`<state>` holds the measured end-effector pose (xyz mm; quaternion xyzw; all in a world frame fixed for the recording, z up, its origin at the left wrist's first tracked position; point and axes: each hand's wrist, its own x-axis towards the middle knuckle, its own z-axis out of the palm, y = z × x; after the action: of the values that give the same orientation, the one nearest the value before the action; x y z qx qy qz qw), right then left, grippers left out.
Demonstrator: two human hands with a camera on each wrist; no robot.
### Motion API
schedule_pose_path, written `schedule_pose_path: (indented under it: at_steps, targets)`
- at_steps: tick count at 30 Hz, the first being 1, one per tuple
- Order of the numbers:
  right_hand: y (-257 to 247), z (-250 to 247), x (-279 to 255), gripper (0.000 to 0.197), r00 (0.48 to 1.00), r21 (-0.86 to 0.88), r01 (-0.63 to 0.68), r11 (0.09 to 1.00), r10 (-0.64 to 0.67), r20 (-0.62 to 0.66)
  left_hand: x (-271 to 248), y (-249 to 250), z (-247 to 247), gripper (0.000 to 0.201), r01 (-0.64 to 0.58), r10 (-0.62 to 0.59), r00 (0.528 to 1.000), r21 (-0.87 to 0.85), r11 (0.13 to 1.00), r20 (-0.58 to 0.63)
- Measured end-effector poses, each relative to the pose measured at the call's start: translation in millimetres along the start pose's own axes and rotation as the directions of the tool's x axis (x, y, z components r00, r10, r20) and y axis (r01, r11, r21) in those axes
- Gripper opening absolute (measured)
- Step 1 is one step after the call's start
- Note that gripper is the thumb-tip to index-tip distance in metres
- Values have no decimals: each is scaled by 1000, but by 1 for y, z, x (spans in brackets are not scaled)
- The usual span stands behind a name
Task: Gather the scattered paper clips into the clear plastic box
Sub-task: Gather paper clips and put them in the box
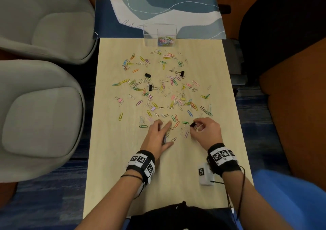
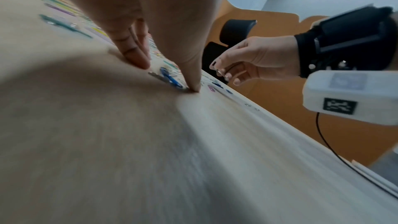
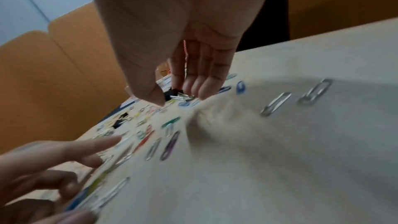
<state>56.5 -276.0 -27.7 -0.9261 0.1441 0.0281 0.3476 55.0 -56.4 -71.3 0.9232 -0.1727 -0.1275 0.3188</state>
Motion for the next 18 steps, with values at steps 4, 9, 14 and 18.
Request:
schedule_pose_path:
  at_steps: [4,9,14,18]
  targets:
    - [18,-13,7,30,995,-175,16,984,2,102,10,14,6,42,-54,56,998,47,997,-23]
    - [23,-9,1,40,989,-205,134,970,-118,87,19,16,10,8,-21,23,996,26,999,-84]
    - [-4,25,-3,49,920,-304,363,881,-287,268,24,15,3,8,-38,41,998,40,998,-54]
    - [-9,39,-19,54,872,-455,450,769,-267,410,17,8,-2,8,-56,54,994,-10,998,-99]
